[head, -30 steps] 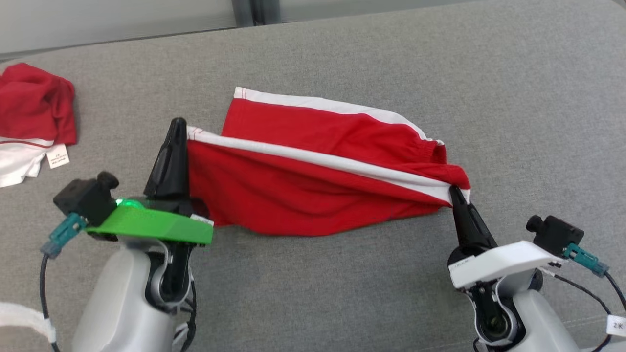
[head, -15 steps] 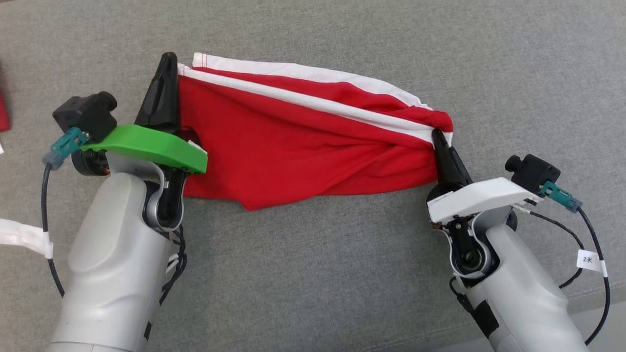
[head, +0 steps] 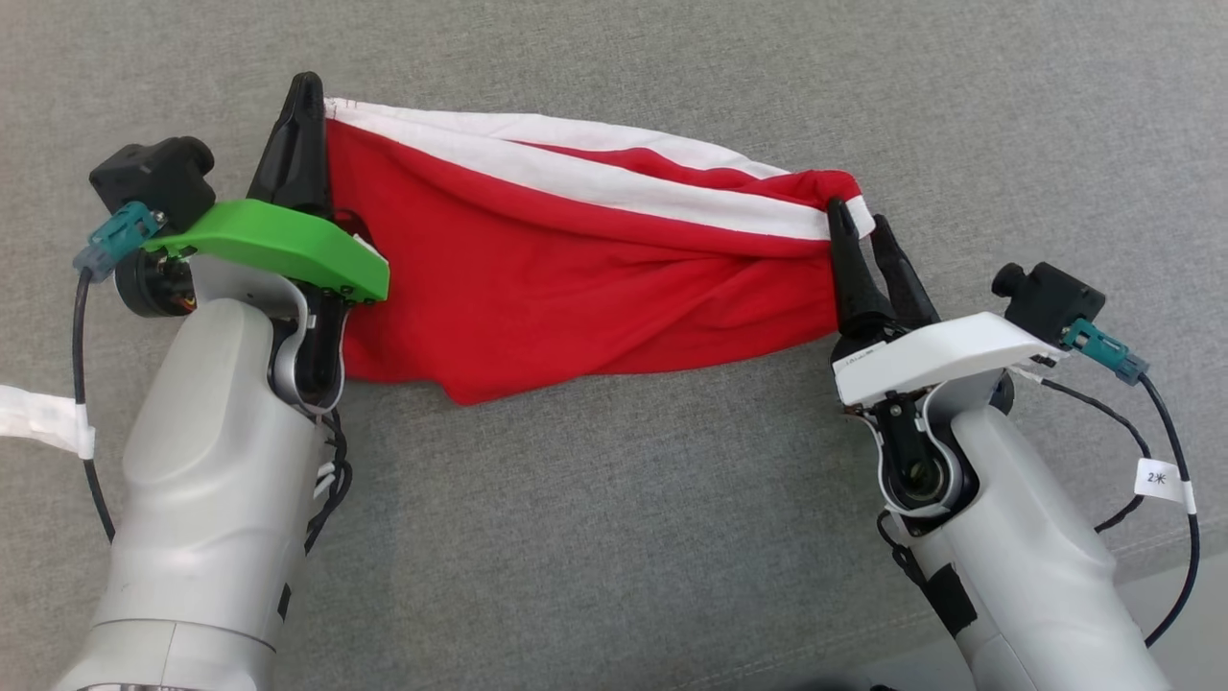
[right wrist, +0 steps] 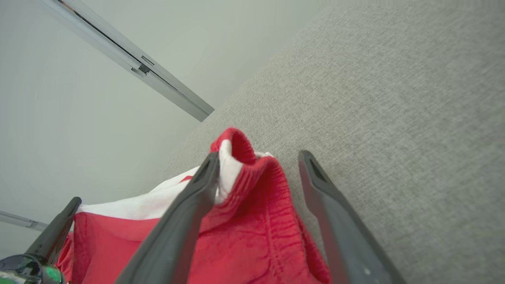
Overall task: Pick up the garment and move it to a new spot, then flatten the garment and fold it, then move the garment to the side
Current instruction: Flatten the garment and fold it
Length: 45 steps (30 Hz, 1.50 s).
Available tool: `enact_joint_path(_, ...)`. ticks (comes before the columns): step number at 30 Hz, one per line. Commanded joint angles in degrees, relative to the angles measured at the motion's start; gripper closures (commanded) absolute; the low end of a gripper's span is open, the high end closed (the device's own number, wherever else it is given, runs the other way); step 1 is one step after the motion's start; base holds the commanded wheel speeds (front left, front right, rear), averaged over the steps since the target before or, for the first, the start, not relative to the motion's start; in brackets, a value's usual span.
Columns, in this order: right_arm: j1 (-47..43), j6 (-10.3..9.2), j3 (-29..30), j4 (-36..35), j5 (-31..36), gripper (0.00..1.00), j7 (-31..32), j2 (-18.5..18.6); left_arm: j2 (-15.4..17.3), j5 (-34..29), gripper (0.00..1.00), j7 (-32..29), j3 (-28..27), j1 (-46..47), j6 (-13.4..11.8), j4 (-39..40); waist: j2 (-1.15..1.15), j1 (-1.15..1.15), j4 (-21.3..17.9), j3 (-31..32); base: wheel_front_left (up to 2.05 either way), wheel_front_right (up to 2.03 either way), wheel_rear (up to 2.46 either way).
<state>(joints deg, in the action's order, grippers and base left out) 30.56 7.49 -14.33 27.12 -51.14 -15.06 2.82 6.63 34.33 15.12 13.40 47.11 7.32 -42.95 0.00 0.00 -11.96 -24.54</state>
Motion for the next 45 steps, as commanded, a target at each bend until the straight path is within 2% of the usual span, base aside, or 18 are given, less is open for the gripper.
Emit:
enact_joint_path(1, -1.02, 0.0, 0.26, -0.85, 0.87, 0.0, -0.15, 0.15, 0.13, -0.94, 1.0, 0.03, -0.07, 1.16, 0.2, -0.56, 0.0, 0.0, -0.45, -0.21, 0.0, 0.0, 0.0)
enact_joint_path(6, -2.55, 0.0, 2.82, -4.92, 7.01, 0.0, -0.16, 0.15, 0.79, -1.99, 1.0, 0.03, -0.99, 2.9, 0.2, -3.26, 0.0, 0.0, -1.59, -0.67, 0.0, 0.0, 0.0)
enact_joint_path(15, -5.87, 0.0, 8.76, -12.69, 13.23, 0.0, -0.16, 0.11, 1.54, -4.47, 1.0, 0.03, -2.28, 6.31, 0.15, -9.65, 0.0, 0.0, -3.42, -1.61, 0.0, 0.0, 0.0)
enact_joint_path(16, -6.22, 0.0, 9.36, -13.56, 13.8, 0.0, -0.16, 0.1, 1.57, -4.63, 0.6, 0.04, -2.42, 6.62, 0.15, -10.13, 0.0, 0.0, -3.48, -1.63, 0.0, 0.0, 0.0)
enact_joint_path(17, -6.59, 0.0, 9.73, -14.2, 14.28, 0.0, -0.16, 0.11, 1.58, -4.82, 0.15, 0.04, -2.45, 6.82, 0.16, -10.58, 0.0, 0.0, -3.48, -1.59, 0.0, 0.0, 0.0)
enact_joint_path(18, -7.19, 0.0, 10.16, -14.95, 14.83, 0.0, -0.16, 0.1, 1.47, -4.87, 0.0, 0.03, -2.21, 6.96, 0.16, -11.66, 0.0, 0.0, -3.42, -1.39, 0.0, 0.0, 0.0)
enact_joint_path(27, -10.01, 0.0, 11.85, -17.37, 17.06, 0.0, -0.17, 0.13, -0.34, -4.1, 0.0, -0.41, 2.21, 7.31, 0.19, -16.33, 0.0, 0.0, -0.94, 2.42, 0.0, 0.0, 0.0)
enact_joint_path(32, -11.86, 0.0, 12.69, -17.59, 18.49, 0.0, -0.17, 0.14, -0.85, -1.43, 0.0, -3.59, 5.98, 4.23, 0.19, -15.83, 0.0, 0.0, 1.27, 5.86, 0.0, 0.0, 0.0)
enact_joint_path(37, -13.95, 0.0, 14.18, -17.51, 19.83, 0.0, -0.17, 0.14, 0.62, 1.19, 0.0, -8.45, 8.71, 0.93, 0.2, -15.97, 0.0, 0.0, 3.15, 8.9, 0.0, 0.0, 0.0)
enact_joint_path(45, -15.56, 0.0, 15.33, -18.05, 20.15, 0.0, -0.17, 0.13, 0.72, 5.97, 0.0, -14.07, 9.77, -3.02, 0.2, -15.47, 0.0, 0.0, 3.7, 10.38, 0.0, 0.0, 0.0)
